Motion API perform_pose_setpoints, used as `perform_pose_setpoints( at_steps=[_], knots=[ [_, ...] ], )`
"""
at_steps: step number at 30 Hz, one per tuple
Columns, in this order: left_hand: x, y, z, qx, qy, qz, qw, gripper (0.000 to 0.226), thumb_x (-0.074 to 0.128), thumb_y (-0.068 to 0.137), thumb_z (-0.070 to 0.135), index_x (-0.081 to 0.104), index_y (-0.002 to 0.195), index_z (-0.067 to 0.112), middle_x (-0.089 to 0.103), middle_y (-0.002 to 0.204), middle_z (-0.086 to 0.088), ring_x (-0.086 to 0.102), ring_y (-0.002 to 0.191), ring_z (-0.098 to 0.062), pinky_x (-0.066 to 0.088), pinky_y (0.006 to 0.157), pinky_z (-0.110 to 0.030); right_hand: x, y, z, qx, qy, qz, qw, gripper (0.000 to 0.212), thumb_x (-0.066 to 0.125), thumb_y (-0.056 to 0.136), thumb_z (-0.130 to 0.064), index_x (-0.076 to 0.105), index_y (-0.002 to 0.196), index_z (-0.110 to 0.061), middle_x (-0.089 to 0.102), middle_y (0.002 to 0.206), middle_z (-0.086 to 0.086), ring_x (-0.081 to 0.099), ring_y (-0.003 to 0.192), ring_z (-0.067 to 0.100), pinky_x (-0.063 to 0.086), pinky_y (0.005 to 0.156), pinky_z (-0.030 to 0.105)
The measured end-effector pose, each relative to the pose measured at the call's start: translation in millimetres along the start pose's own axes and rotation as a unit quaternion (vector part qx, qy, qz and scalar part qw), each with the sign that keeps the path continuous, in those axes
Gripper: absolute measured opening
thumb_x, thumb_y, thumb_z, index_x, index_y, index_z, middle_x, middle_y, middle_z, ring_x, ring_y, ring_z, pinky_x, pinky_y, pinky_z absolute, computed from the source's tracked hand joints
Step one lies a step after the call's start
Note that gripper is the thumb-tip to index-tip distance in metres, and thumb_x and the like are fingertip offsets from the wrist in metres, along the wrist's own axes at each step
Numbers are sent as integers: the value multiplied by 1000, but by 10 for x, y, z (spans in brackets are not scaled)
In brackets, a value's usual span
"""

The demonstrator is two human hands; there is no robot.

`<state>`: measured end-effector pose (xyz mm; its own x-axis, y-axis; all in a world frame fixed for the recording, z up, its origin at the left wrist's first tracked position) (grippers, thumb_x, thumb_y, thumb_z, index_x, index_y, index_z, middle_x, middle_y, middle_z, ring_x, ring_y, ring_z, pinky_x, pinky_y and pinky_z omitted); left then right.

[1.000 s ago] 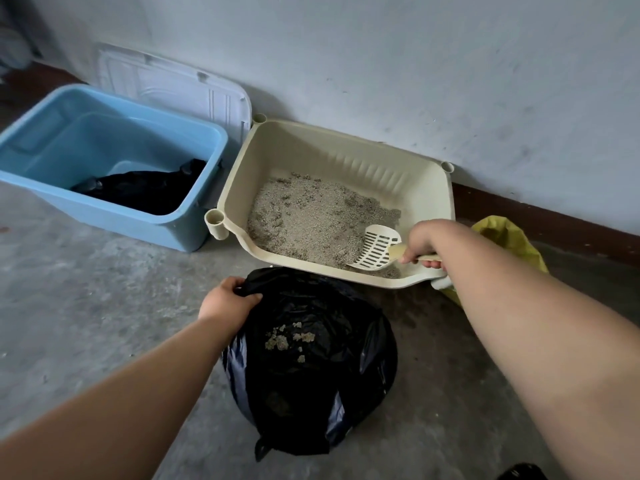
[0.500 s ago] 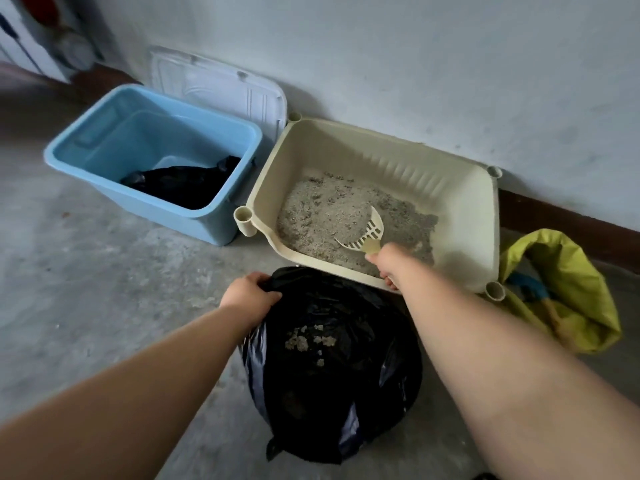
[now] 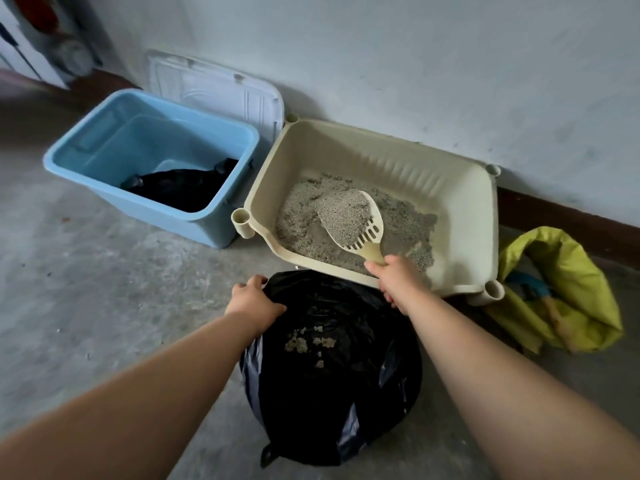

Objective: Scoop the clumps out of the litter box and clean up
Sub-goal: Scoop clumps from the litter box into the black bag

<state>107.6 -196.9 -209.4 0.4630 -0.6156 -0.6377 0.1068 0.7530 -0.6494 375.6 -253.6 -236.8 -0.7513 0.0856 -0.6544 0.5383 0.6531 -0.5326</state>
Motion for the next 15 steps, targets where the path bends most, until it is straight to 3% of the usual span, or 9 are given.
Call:
perform_pose_setpoints(
  at_steps=[6,15],
  knots=[
    [-39,19,2,7,-14,3,1000,69,70,81,33,39,142,22,34,141,-13,53,117,-32,48,96,-36,33,-76,35,6,53,3,999,35,59,85,-45,58,93,-11,53,57,6,46,39,19,38,40,22],
    [-79,-16,22,27,-5,-18,999,74,74,79,22,37,143,20,32,142,-15,51,120,-33,43,99,-35,20,-51,-5,28,75,15,997,38,58,88,-44,57,112,-14,54,66,7,46,42,19,39,43,22]
  ],
)
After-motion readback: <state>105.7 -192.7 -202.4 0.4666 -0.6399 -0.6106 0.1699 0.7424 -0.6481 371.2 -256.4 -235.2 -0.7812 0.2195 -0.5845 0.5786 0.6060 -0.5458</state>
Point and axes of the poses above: each hand's wrist, its own y-axis towards the middle knuckle, its own x-axis out of the palm, z = x × y, the point moved 4 cm from there along y, towards the middle knuckle
